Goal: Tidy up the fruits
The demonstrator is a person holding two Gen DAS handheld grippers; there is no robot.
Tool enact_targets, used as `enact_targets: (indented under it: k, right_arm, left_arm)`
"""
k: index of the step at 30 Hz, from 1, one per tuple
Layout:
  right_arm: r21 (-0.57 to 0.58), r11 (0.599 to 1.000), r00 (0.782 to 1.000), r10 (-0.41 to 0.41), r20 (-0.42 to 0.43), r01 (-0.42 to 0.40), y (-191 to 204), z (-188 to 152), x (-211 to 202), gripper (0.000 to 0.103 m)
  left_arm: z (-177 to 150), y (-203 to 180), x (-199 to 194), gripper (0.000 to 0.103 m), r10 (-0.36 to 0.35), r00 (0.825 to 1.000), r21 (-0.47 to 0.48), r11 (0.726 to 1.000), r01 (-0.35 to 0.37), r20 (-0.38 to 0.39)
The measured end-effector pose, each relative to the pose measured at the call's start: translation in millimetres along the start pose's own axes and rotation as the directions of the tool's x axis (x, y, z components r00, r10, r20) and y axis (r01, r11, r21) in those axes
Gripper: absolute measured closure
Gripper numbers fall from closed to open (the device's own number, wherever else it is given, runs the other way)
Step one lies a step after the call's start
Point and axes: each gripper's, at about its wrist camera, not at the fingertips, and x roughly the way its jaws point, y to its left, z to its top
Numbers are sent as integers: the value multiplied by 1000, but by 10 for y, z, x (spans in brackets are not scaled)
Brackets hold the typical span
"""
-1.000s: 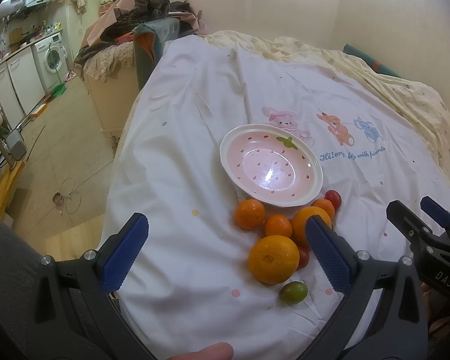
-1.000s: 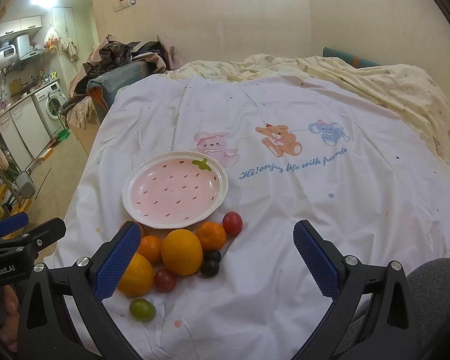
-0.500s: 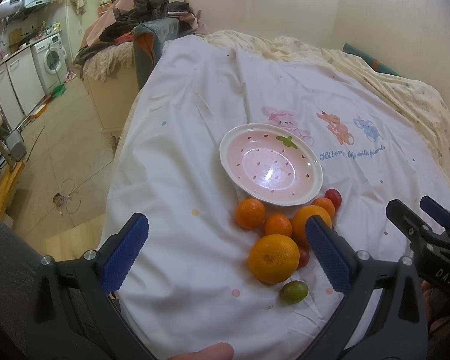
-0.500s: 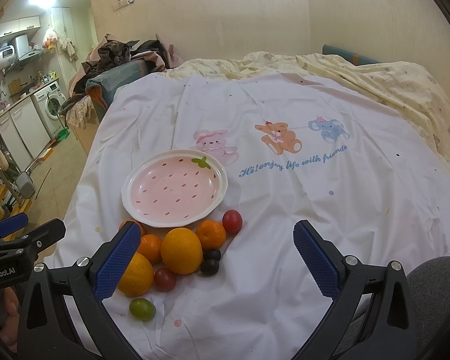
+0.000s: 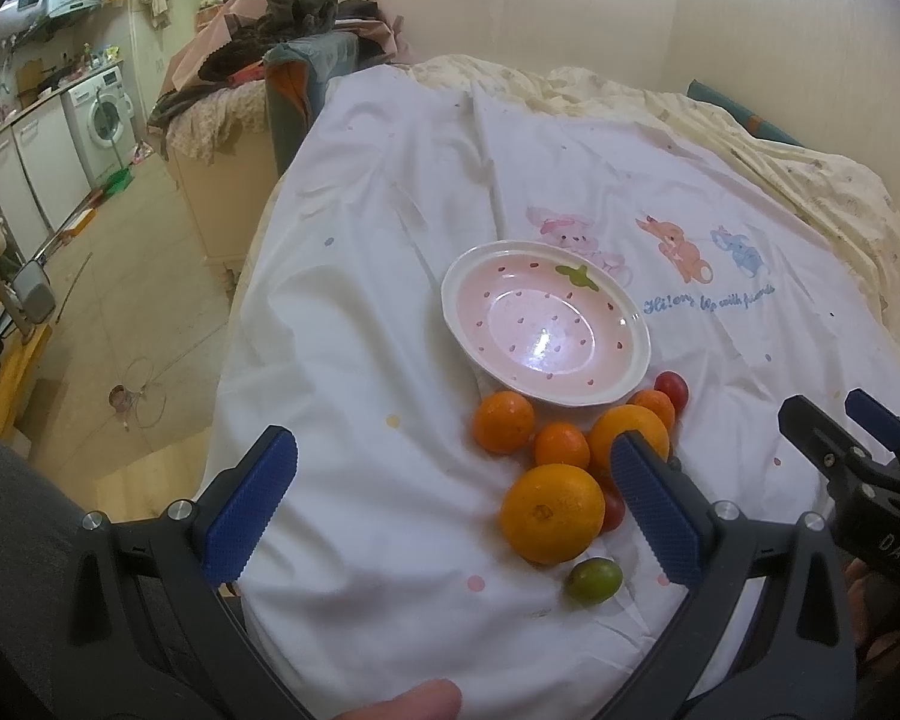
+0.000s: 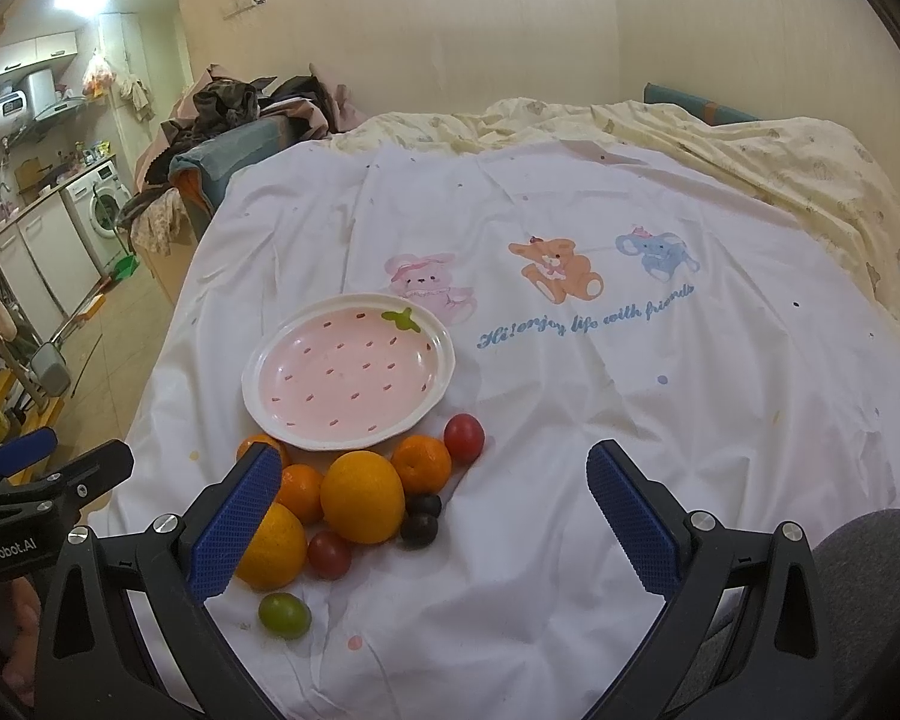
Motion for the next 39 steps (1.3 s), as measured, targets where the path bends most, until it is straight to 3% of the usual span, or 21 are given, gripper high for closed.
enact_targets:
  k: [3, 5, 7, 11, 16, 20, 22, 24, 26, 28, 31, 39]
  right_arm:
    - [34, 999, 1000, -7, 3, 7, -53, 1, -15, 0]
    - [53, 998, 1000, -22, -5, 22, -104, -12, 2, 0]
    - [85, 996, 999, -25, -38, 29, -167, -16, 52, 0]
    - [144, 989, 997, -18, -73, 28, -285, -8, 110, 0]
    - [197, 980, 994, -1, -106, 21, -391, -7, 171, 0]
    - [209, 978, 993, 4, -117, 20, -413, -24, 188, 0]
    - [209, 978, 993, 7, -120, 18, -410, -21, 191, 0]
    - [206, 978, 993, 7, -121, 18, -404, -18, 195, 0]
    - [201, 979, 993, 3, -122, 22, -399, -10, 207, 0]
    - [196, 980, 992, 2, -124, 23, -391, -8, 217, 0]
    - [197, 980, 991, 8, -133, 18, -387, -15, 241, 0]
    - [283, 959, 974, 95, -206, -34, -549, -30, 384, 0]
  left_arm:
    - [0, 9, 65, 0, 18, 999, -3, 1000, -18, -32]
    - [-5, 16, 146, 0, 69, 996, 9, 998, -68, -65]
    - [-26, 40, 319, 0, 68, 985, 4, 998, -69, -157]
    - [-117, -43, 639, 0, -1, 944, 11, 1000, 5, -329]
    - [-163, -291, 828, 2, -63, 907, 47, 995, 90, -416]
    - [-191, -395, 1020, 17, -116, 868, 17, 990, 142, -482]
    - [-210, -364, 1147, 31, -141, 846, -38, 989, 142, -514]
    - [-237, -306, 1197, 31, -174, 837, -84, 985, 152, -519]
    - [-265, -285, 1183, 32, -190, 835, -97, 982, 164, -517]
    - [-282, -268, 1162, 44, -223, 827, -122, 975, 187, -516]
    - [-279, -252, 1116, 47, -222, 831, -117, 975, 189, -511]
    - [-130, -147, 863, 48, -144, 878, -68, 990, 127, -456]
